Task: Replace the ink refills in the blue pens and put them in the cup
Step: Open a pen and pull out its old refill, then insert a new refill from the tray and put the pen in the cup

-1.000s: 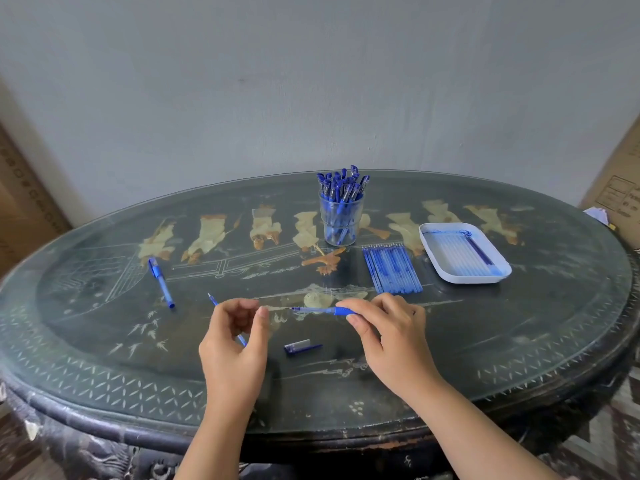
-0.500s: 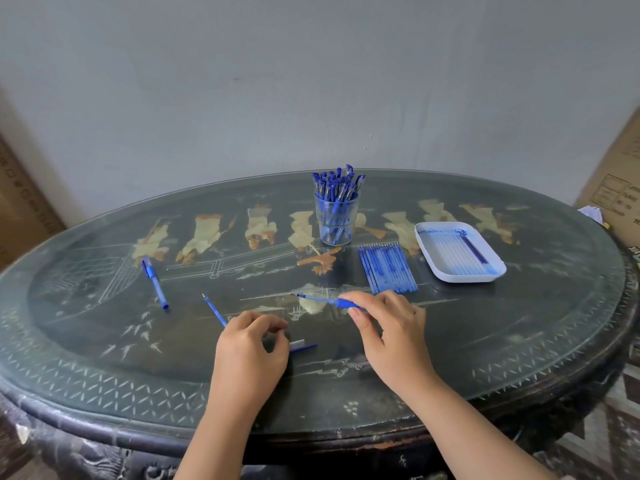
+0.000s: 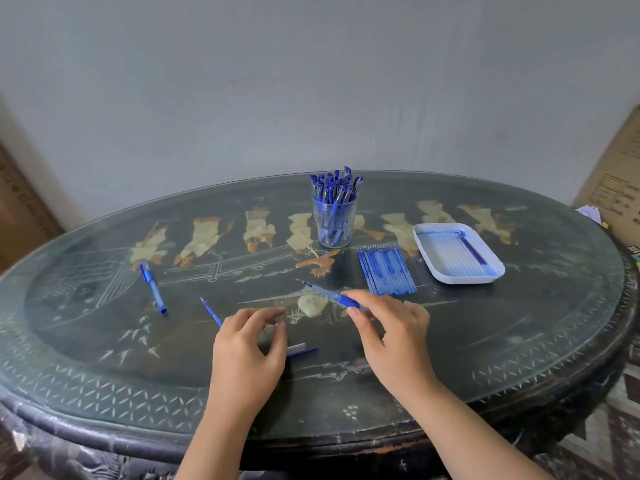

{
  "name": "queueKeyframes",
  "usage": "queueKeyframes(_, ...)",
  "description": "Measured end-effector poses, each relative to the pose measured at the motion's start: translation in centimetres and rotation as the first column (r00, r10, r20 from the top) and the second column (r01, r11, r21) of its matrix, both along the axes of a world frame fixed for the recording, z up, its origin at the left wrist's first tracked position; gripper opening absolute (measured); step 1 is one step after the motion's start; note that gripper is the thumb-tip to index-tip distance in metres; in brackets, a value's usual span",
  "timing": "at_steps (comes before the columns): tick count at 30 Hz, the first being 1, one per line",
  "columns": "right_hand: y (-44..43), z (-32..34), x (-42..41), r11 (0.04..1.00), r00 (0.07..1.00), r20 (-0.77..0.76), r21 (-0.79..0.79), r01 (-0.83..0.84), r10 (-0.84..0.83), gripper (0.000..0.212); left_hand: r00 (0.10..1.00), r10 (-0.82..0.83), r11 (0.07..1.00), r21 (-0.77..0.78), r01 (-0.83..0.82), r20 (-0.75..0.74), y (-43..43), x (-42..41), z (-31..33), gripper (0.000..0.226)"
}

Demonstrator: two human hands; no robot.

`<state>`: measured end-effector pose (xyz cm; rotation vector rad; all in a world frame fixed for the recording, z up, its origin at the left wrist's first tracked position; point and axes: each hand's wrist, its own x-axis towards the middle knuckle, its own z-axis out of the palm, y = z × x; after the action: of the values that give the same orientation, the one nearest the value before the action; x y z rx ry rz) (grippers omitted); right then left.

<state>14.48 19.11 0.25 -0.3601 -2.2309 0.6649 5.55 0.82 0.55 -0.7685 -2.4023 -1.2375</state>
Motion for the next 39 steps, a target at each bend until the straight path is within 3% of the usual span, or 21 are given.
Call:
queueKeyframes(5, -2.7, 3.5, -0.3, 0.931, 0.990, -0.114, -0.347, -0.117, 0.082, 0.020, 0.979, -0.202, 0.976, 0.083, 0.204, -0.031, -0.1, 0.9, 1.5, 0.026)
queueKeyframes(8, -4.0, 4.7, -0.5, 0.831, 0.978, -0.108, -0.516, -0.208, 0.178, 0.014, 0.940, -0.293, 0.945, 0.205, 0.256, 0.174, -0.3, 1.4, 2.2, 0.033)
queueKeyframes(12, -5.4, 5.6, -0.4, 0.652, 0.958, -0.115, -0.711, -0.265, 0.264, 0.009, 0.811, -0.396, 0.896, 0.372, 0.240, 0.430, -0.2, 1.7, 3.3, 0.024)
queueKeyframes(20, -5.4, 7.5, -0.7, 0.679, 0.950, -0.126, -0.673, -0.294, 0.286, 0.008, 0.868, -0.318, 0.946, 0.196, 0.260, 0.381, -0.8, 1.2, 4.4, 0.015)
queueKeyframes(26, -4.4, 10.6, -0.6, 0.572, 0.936, -0.214, -0.745, -0.342, 0.281, 0.029, 0.898, -0.256, 0.967, 0.108, 0.233, 0.357, -2.1, 0.5, 4.8, 0.022)
queueKeyframes(30, -2.3, 13.5, -1.3, 0.484, 0.909, -0.379, -0.771, -0.413, 0.172, 0.026, 0.906, -0.225, 0.974, 0.066, 0.216, 0.360, -3.0, -0.2, 4.9, 0.021)
queueKeyframes(34, 1.2, 15.8, -2.2, 0.502, 0.885, -0.421, -0.732, -0.460, 0.198, 0.014, 0.911, -0.168, 0.984, 0.125, 0.129, 0.377, -4.1, -0.9, 4.9, 0.021)
queueKeyframes(37, 3.6, 15.8, -3.1, 0.585, 0.938, -0.253, -0.734, -0.345, 0.235, 0.027, 0.917, -0.112, 0.959, 0.285, -0.001, 0.382, -4.7, -1.8, 4.4, 0.017)
queueKeyframes(39, 4.6, 15.0, -3.8, 0.663, 0.970, -0.130, -0.710, -0.236, 0.206, 0.023, 0.913, -0.056, 0.901, 0.414, -0.128, 0.403, -5.0, -2.3, 3.9, 0.016)
